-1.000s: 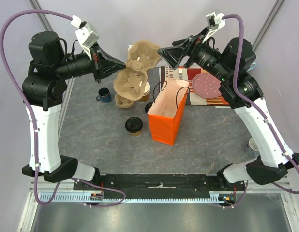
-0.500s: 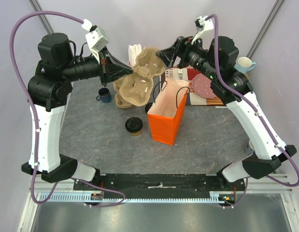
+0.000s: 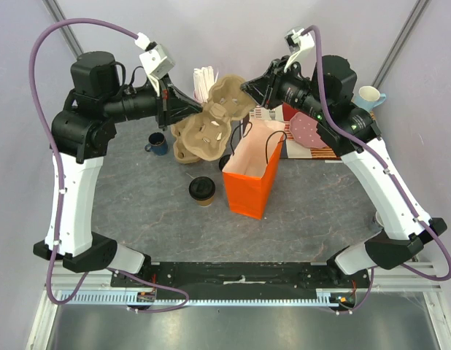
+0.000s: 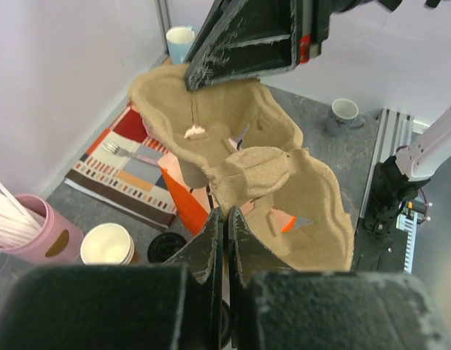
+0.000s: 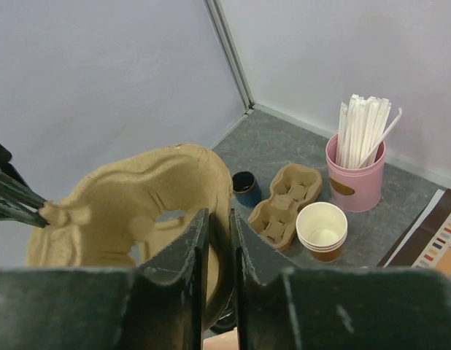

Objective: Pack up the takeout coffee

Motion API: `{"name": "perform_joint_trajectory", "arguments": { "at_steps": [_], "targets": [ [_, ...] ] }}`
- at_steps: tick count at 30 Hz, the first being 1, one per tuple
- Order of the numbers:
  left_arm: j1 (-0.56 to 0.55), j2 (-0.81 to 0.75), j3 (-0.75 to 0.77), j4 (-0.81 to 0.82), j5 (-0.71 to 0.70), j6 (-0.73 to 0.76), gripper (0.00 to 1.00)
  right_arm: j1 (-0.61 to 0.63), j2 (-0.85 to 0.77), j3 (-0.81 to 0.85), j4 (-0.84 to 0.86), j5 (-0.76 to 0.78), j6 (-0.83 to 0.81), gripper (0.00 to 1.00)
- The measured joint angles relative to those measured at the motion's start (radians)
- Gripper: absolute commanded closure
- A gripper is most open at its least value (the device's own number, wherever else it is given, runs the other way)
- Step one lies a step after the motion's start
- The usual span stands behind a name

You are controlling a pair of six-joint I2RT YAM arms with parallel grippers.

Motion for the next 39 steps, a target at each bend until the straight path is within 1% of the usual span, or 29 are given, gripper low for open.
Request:
{"name": "perform_joint_trajectory", "arguments": {
  "at_steps": [1,2,3,4,5,6,7,8,13,17,24,27,30,31,33,36,38,39],
  "targets": [
    [0.0,0.0,-0.013,0.002,-0.003,0.003,0.98,0.0,0.0,0.0,0.0,0.0,-0.008,0.91],
    [0.0,-0.001,-0.03,0.003,-0.007,0.004,0.89,0.0,0.0,0.0,0.0,0.0,-0.021,0.95],
    [0.0,-0.001,-0.046,0.002,-0.014,0.006,0.85,0.0,-0.002,0.0,0.0,0.001,-0.035,1.0],
    [0.0,-0.001,-0.064,0.003,-0.021,0.007,0.8,0.0,-0.003,0.0,0.0,0.003,-0.049,1.0],
    [0.0,-0.001,-0.083,0.003,-0.027,0.008,0.68,0.0,-0.005,0.0,-0.001,0.006,-0.065,1.0],
    [0.0,-0.001,-0.1,0.004,-0.029,0.009,0.62,0.0,-0.008,0.0,-0.001,0.012,-0.084,1.0],
    [0.0,0.0,-0.111,0.005,-0.029,0.013,0.58,0.0,-0.011,0.0,-0.001,0.017,-0.106,1.0],
    [-0.001,0.0,-0.124,0.01,-0.029,0.011,0.49,0.0,-0.014,0.0,-0.002,0.026,-0.129,1.0],
    [-0.003,0.002,-0.132,0.025,-0.026,0.011,0.32,-0.008,-0.04,-0.002,-0.003,0.076,-0.236,1.0],
    [-0.003,0.002,-0.132,0.034,-0.026,0.011,0.28,-0.028,-0.072,-0.002,-0.004,0.108,-0.288,1.0],
    [-0.003,0.002,-0.153,0.064,-0.05,0.016,0.26,-0.07,-0.118,0.018,-0.008,0.13,-0.331,1.0],
    [-0.003,0.0,-0.21,0.087,-0.053,0.032,0.26,-0.073,-0.117,0.051,-0.008,0.114,-0.331,1.0],
    [-0.009,-0.001,-0.293,0.106,-0.053,0.048,0.26,-0.073,-0.117,0.081,-0.008,0.117,-0.328,1.0],
    [-0.017,-0.001,-0.337,0.116,-0.055,0.056,0.25,-0.073,-0.119,0.088,-0.007,0.126,-0.329,1.0],
    [-0.043,0.002,-0.401,0.127,-0.066,0.064,0.21,-0.077,-0.125,0.089,-0.008,0.153,-0.344,1.0],
    [-0.092,0.012,-0.475,0.144,-0.093,0.067,0.19,-0.087,-0.133,0.085,-0.011,0.209,-0.374,1.0],
    [-0.115,0.023,-0.5,0.164,-0.111,0.066,0.19,-0.092,-0.141,0.073,-0.016,0.241,-0.399,1.0],
    [-0.127,0.028,-0.511,0.18,-0.12,0.064,0.22,-0.093,-0.145,0.066,-0.021,0.25,-0.408,1.0]
  ]
}}
